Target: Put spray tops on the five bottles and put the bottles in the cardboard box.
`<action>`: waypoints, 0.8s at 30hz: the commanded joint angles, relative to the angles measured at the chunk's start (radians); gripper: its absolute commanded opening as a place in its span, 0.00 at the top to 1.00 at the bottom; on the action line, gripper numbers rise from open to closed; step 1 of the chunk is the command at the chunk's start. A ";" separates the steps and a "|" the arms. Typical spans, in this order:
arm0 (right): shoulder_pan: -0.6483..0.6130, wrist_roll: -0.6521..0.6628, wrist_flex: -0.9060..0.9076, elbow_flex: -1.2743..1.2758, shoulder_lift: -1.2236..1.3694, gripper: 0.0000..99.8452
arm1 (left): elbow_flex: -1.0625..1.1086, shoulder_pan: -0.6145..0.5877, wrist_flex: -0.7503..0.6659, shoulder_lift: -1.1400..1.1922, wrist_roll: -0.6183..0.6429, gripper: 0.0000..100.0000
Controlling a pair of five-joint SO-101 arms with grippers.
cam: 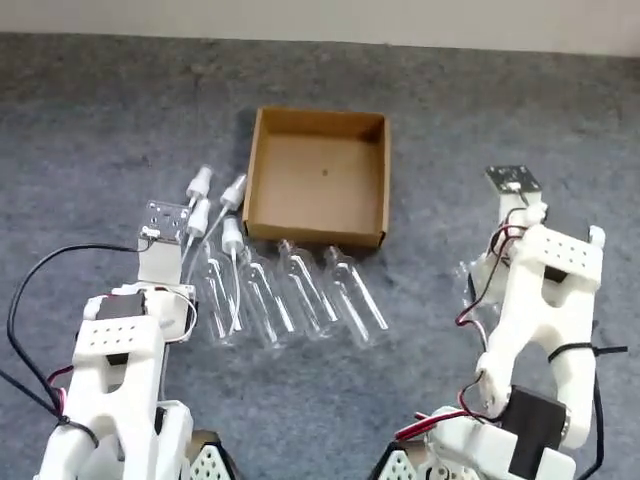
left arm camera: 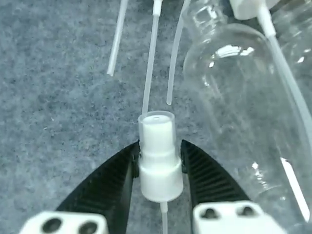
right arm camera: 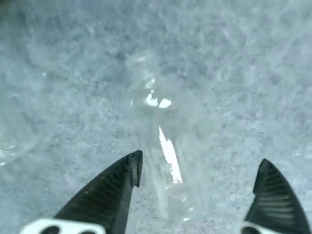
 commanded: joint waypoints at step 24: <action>0.239 0.155 -0.154 -0.117 0.321 0.92 | 0.010 0.022 -0.043 -0.025 -0.008 1.00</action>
